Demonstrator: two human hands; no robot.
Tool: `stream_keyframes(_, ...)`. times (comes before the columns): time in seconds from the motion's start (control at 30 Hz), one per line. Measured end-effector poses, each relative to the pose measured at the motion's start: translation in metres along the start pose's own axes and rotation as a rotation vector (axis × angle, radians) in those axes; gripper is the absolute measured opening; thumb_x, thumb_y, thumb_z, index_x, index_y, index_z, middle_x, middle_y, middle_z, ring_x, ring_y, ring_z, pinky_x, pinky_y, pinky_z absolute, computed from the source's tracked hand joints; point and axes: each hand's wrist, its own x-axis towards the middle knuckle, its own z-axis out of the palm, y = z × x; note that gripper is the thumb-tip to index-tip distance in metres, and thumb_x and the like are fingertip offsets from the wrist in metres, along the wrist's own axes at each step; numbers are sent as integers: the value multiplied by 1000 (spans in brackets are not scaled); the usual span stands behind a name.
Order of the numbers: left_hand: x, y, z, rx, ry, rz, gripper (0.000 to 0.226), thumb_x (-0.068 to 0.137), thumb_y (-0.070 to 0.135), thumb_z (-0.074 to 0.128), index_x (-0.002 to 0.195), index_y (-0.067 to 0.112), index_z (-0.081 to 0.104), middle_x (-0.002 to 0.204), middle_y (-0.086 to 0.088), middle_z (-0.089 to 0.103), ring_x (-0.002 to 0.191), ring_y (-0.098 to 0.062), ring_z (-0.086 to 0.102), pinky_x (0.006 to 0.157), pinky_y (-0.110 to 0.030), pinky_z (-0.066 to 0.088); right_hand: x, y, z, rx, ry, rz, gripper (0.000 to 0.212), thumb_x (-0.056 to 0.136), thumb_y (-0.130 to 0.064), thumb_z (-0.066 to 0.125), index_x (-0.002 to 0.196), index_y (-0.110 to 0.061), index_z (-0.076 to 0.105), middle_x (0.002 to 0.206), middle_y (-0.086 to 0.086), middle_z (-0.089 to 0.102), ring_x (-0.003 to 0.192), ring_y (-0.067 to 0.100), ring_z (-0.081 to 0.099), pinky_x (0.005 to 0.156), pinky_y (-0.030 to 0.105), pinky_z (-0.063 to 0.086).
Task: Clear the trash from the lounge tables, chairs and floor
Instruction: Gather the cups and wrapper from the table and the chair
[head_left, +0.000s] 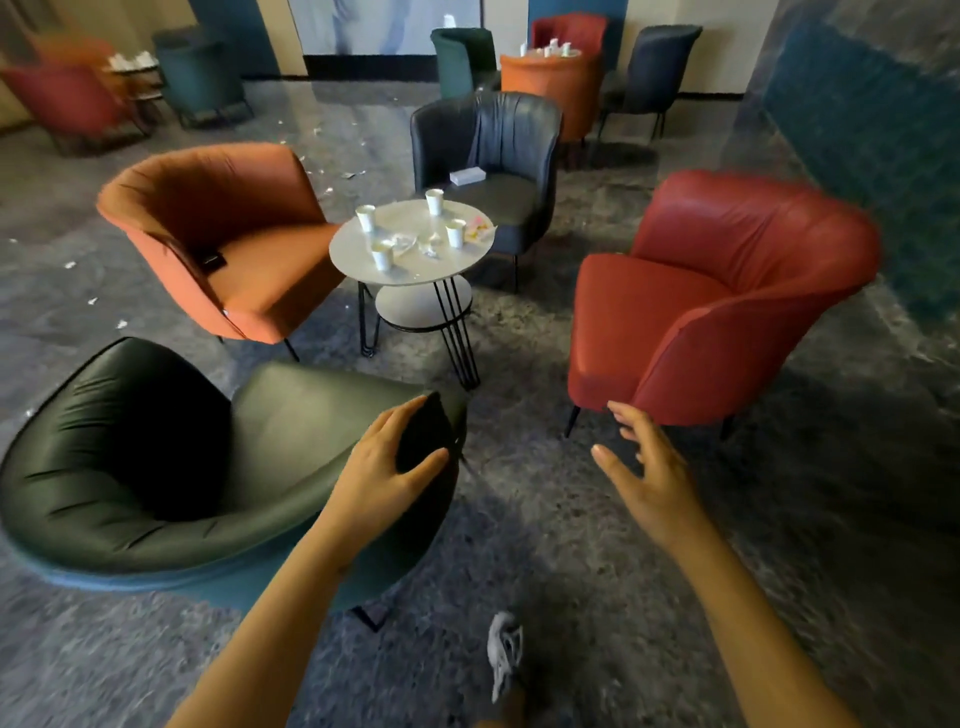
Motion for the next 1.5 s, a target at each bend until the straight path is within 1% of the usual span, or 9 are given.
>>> stream_keyframes(0.2,157,-30,39,-34,73,-59,61,84,30,67,139,22,41,138,1,47,124,-9,42,100,-18,28,176,36,7,-10,-30,-73,46,89,-19,60,132,-20,43,131,-8,44,123,17,44,92,19,31)
stream_keyframes(0.3,240,-37,47,-62,93,-121,65,82,40,67,138,20,42,137,-2,48,126,-17,44,103,-29,33,268,43,4,-40,-85,-109,45,88,-21,60,130,-26,43,127,-13,41,122,16,45,92,20,30)
stream_keyframes(0.5,385,-51,56,-80,142,-215,74,73,52,57,139,21,42,140,0,47,126,-16,44,104,-33,35,431,60,-5,-58,-124,-135,50,86,-32,63,131,-25,43,132,-9,45,121,17,46,91,24,31)
stream_keyframes(0.57,432,-63,66,-70,156,-241,71,79,50,62,140,21,41,141,0,46,127,-15,44,104,-34,35,484,70,-2,-60,-133,-153,54,83,-35,63,132,-23,44,129,-10,45,120,17,47,94,26,32)
stream_keyframes(0.67,485,-79,79,3,175,-238,67,84,39,65,142,21,37,143,2,44,129,-14,41,106,-35,34,551,83,9,-68,-161,-191,53,85,-27,65,133,-20,44,129,-8,45,122,19,46,99,30,34)
stream_keyframes(0.83,556,-97,91,196,208,-264,66,84,36,64,142,21,35,141,0,44,126,-18,43,102,-33,35,659,92,37,-109,-306,-259,53,86,-31,61,135,-23,41,125,-14,40,123,14,42,96,24,30)
stream_keyframes(1.0,600,-113,89,261,234,-383,65,85,35,63,142,16,38,140,-3,46,125,-20,45,104,-38,38,739,91,73,-167,-502,-320,55,89,-35,57,138,-24,36,140,-4,39,130,16,34,106,34,31)
stream_keyframes(1.17,642,-159,75,289,280,-537,65,85,36,62,143,19,35,142,-1,44,126,-20,44,105,-41,36,805,81,147,-189,-671,-417,55,88,-34,59,137,-24,35,140,-4,38,127,13,35,93,22,31)
stream_keyframes(1.5,751,-307,33,275,257,-705,69,85,43,60,144,27,30,145,2,41,128,-20,41,104,-38,35,945,67,307,-231,-795,-381,59,83,-26,66,135,-17,39,135,2,46,125,20,42,99,27,32)
